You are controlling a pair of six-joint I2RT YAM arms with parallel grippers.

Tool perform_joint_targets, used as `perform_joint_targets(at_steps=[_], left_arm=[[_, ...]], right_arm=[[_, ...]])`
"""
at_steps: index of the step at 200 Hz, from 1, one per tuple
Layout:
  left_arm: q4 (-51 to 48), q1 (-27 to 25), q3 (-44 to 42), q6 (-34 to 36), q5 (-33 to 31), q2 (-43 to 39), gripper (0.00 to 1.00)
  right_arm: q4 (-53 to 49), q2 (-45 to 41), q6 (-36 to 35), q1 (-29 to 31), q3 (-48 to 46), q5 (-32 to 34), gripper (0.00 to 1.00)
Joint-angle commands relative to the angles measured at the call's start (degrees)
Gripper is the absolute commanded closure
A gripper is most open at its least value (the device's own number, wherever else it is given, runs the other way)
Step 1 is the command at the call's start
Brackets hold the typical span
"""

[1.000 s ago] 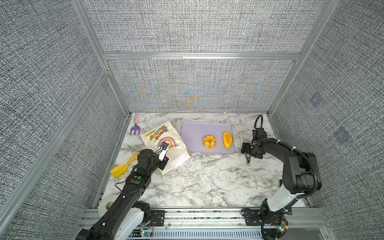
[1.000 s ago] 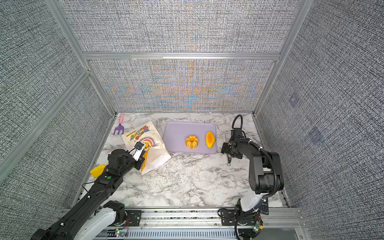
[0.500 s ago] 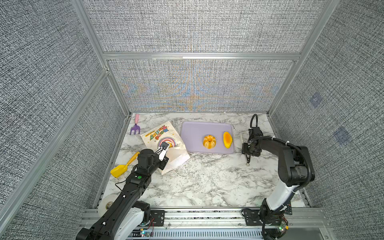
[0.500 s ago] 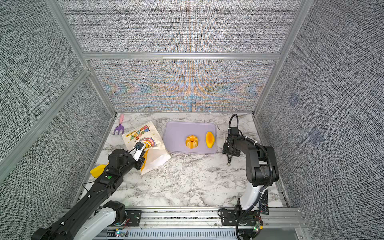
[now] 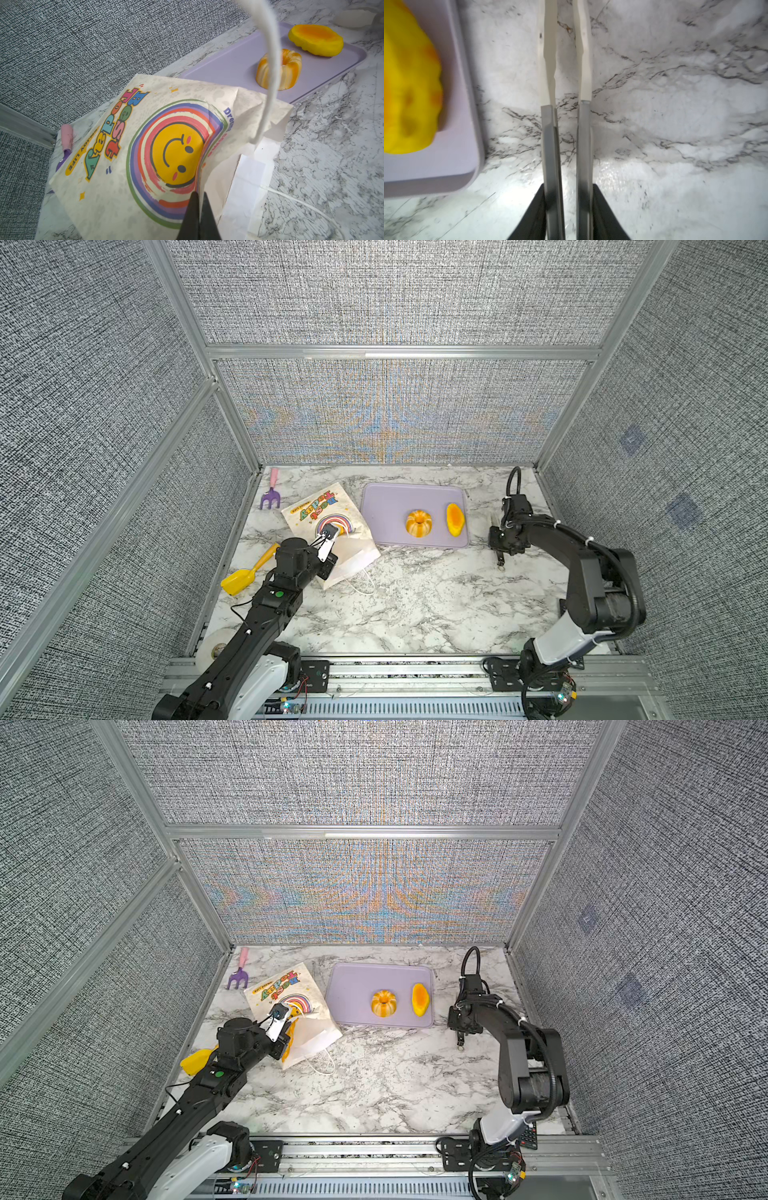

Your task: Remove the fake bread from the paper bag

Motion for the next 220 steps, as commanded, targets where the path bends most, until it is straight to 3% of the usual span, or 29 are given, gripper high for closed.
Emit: perform_joint_targets(at_steps=[1, 119, 157, 220], left_arm=[[-0.67, -0.05, 0.54, -0.03, -0.1, -0.18, 1.0], [-0.66, -0.04, 0.54, -0.12, 0.07, -0.63, 1.0], [-0.59, -0.05, 0.54, -0.12, 0.0, -0.72, 1.0], [-0.57, -0.12, 0.45, -0.29, 0.03, -1.15, 1.0]], right_arm=[[-3.79, -3.73, 1.18, 0.14, -0.39, -4.04, 0.68], [-15.67, -16.92, 2.23, 0.12, -0.1, -11.23, 0.65], [-17.16, -20.73, 3.05, 0.11, -1.03, -13.98, 0.59], [-17.82, -23.59, 3.82, -0.05, -1.91, -16.38, 0.58]])
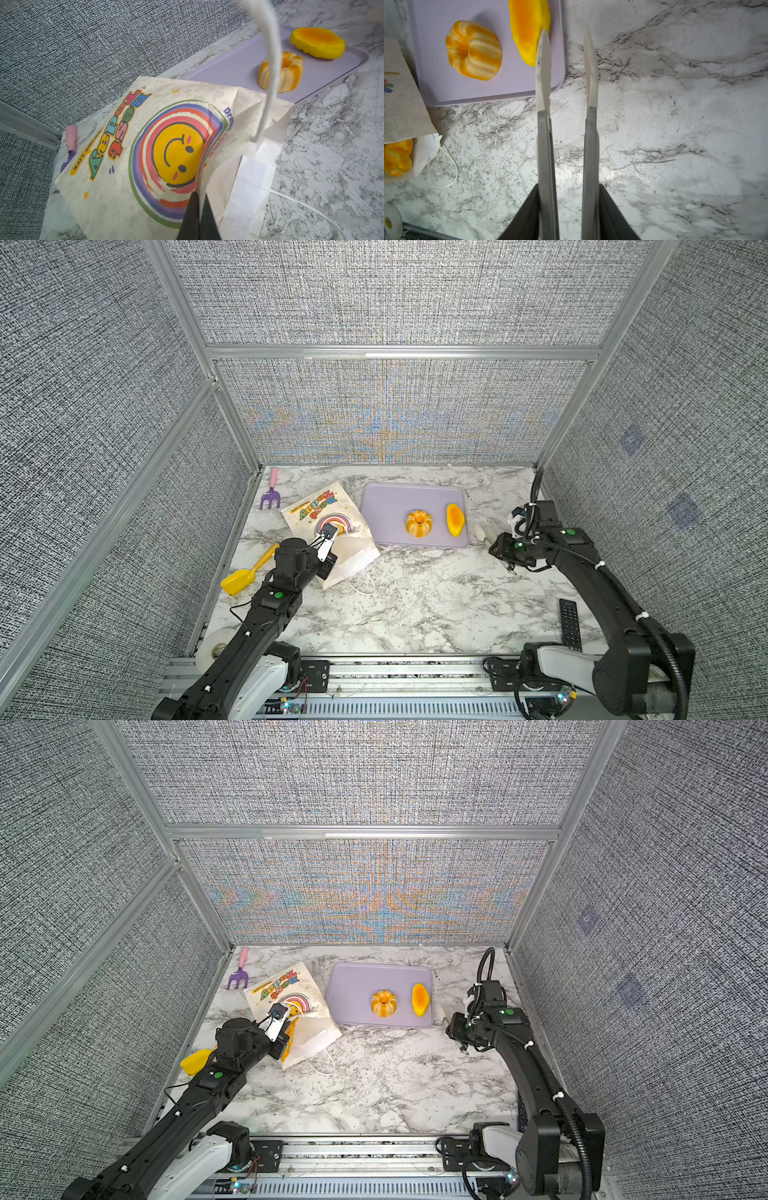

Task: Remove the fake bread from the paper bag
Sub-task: 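Move the tongs back over the yellow bread on the tray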

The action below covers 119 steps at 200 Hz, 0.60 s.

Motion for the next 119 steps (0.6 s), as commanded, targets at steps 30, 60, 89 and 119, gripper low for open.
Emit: perform_joint_targets(at_steps=[30, 60, 89, 119], left_arm=[[-0.53, -0.08, 0.49, -0.21, 0.25, -0.22, 1.0], [-0.59, -0.06, 0.45, -0.29, 0.27, -0.39, 1.0], [-0.66, -0.06, 0.36, -0.47, 0.38, -0.57, 1.0], [-0.65, -0.14, 0.36, -0.47, 0.42, -0.57, 1.0]], right_arm=[[-1.54, -1.53, 0.83, 0.47, 1.65, -4.96, 0.58], [-1.09, 0.95, 0.34, 1.19, 3.35, -6.47, 0.61], [0.39, 5.25, -0.26, 1.19, 5.57, -6.86, 0.74], [1.1, 9.41, -0.04, 1.4, 8.8, -7.57, 1.0]])
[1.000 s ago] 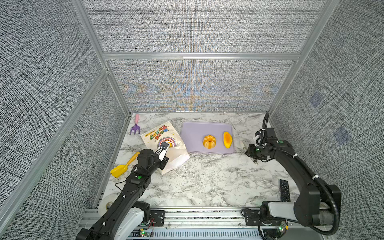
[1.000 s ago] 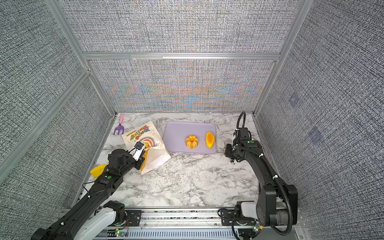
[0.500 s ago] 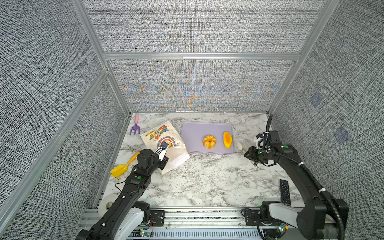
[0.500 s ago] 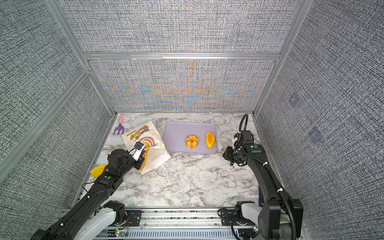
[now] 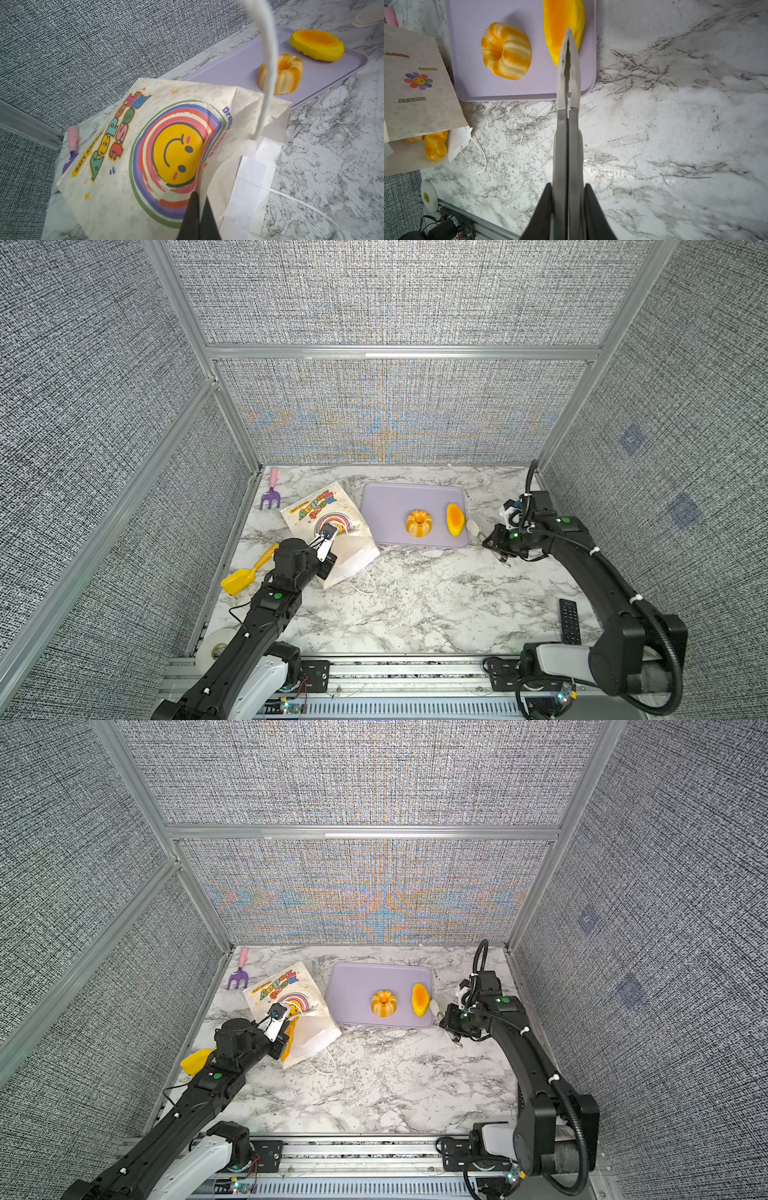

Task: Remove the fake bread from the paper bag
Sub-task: 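Move the tongs back over the yellow bread on the tray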

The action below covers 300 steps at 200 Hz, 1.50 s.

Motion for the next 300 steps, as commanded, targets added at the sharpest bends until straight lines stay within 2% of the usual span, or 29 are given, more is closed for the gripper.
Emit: perform_joint_targets(at_steps=[1, 78, 118, 165, 194, 230, 258, 273, 300], left_arm=[[-0.55, -0.03, 0.36, -0.31, 0.38, -0.07, 1.0], [-0.55, -0.21, 0.38, -0.3, 0.43, 0.11, 1.0], [-0.7, -0.26, 0.54, -0.37, 0.5, 0.18, 1.0], [-0.8, -0.25, 0.54, -0.49, 0.64, -0.15, 1.0], [-0.73, -0.37, 0.62, -0.49, 0.82, 0.15, 1.0], [-1.0, -0.36, 0.65, -0.58, 0.94, -0.14, 1.0], [-0.77, -0.37, 0.56, -0.58, 1.07, -0.51, 1.0], [-0.81, -0.34, 0.71, -0.58, 1.18, -0.42, 1.0], [-0.82, -0.41, 0.71, -0.66, 1.3, -0.67, 1.0]], right_arm=[[1.67, 1.88, 0.0, 0.36, 2.08, -1.56, 1.0], [3.1, 6.43, 2.39, 4.69, 5.55, 0.69, 1.0], [3.75, 11.7, 3.76, 7.6, 8.75, 3.29, 1.0], [6.33, 19.74, 6.69, 13.4, 10.4, 8.48, 1.0], [7.99, 21.43, 9.04, 19.06, 14.05, 8.95, 1.0], [5.12, 20.08, 10.33, 22.95, 17.78, 13.7, 1.0], [1.13, 14.96, 8.76, 22.85, 18.53, 17.85, 1.0], [-0.71, 12.21, 6.1, 20.74, 18.92, 19.19, 1.0], [-0.18, 9.58, -1.02, 12.25, 18.24, 11.62, 1.0]])
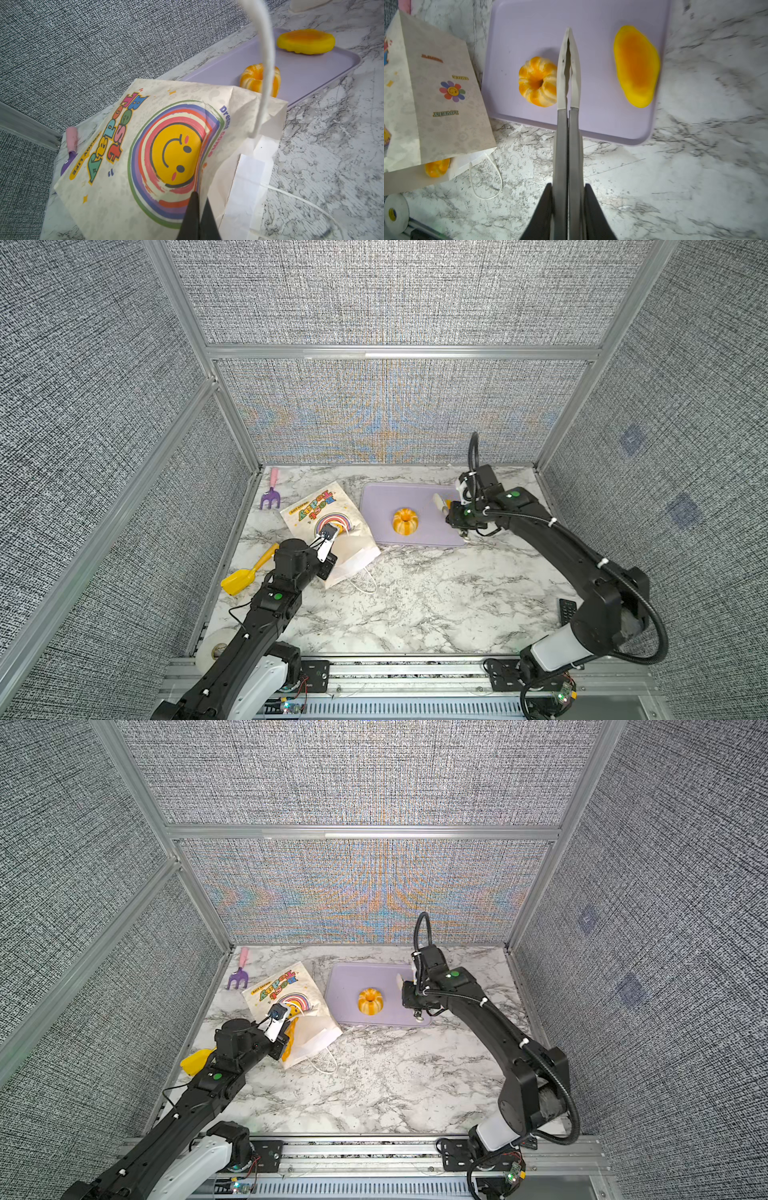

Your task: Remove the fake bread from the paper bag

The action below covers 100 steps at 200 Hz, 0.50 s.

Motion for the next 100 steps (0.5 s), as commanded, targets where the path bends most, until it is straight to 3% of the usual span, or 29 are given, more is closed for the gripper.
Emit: perform_joint_targets(at_steps=[1, 32, 52, 73, 100], left_arm=[[-0.34, -0.07, 0.71, -0.59, 1.24, -0.28, 1.0], [-0.47, -0.11, 0.54, -0.6, 0.98, -0.63, 1.0], [-0.53, -0.12, 0.54, -0.6, 0.88, -0.63, 1.0], [-0.56, -0.12, 0.54, -0.6, 0.81, -0.6, 1.0], [-0.77, -0.19, 0.54, -0.51, 0.75, -0.29, 1.0]], right_arm=[[-1.46, -1.23, -6.84, -5.79, -0.37, -4.03, 0.99], [-0.92, 0.06, -10.74, -15.89, -2.0, -13.7, 0.82], [0.93, 1.74, -11.58, -20.48, -4.17, -20.86, 0.77], [3.19, 3.73, -12.19, -23.2, -6.46, -26.69, 0.66], [4.37, 5.39, -13.07, -24.26, -7.87, -30.09, 0.62]])
